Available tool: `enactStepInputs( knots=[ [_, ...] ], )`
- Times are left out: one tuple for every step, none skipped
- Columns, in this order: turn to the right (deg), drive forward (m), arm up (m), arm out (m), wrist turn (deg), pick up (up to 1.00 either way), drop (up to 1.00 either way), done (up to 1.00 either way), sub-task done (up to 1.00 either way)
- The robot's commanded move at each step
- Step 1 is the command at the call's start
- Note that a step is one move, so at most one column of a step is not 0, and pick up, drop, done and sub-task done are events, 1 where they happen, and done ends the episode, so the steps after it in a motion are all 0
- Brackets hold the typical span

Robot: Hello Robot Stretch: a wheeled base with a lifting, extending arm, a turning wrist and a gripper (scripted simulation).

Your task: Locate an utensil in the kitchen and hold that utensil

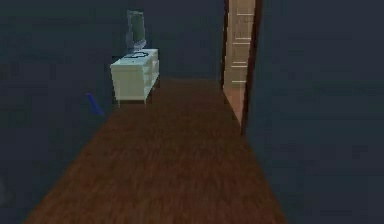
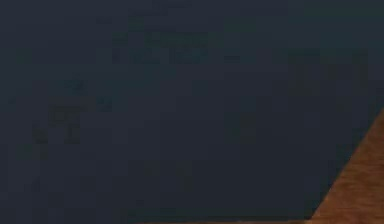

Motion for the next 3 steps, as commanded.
enactStepInputs(
  knots=[
    [0.0, 1.0, 0.0, 0.0, 0.0, 0.0, 0.0, 0.0, 0.0],
    [0.0, 1.0, 0.0, 0.0, 0.0, 0.0, 0.0, 0.0, 0.0],
    [0.0, 0.9, 0.0, 0.0, 0.0, 0.0, 0.0, 0.0, 0.0]
  ],
)
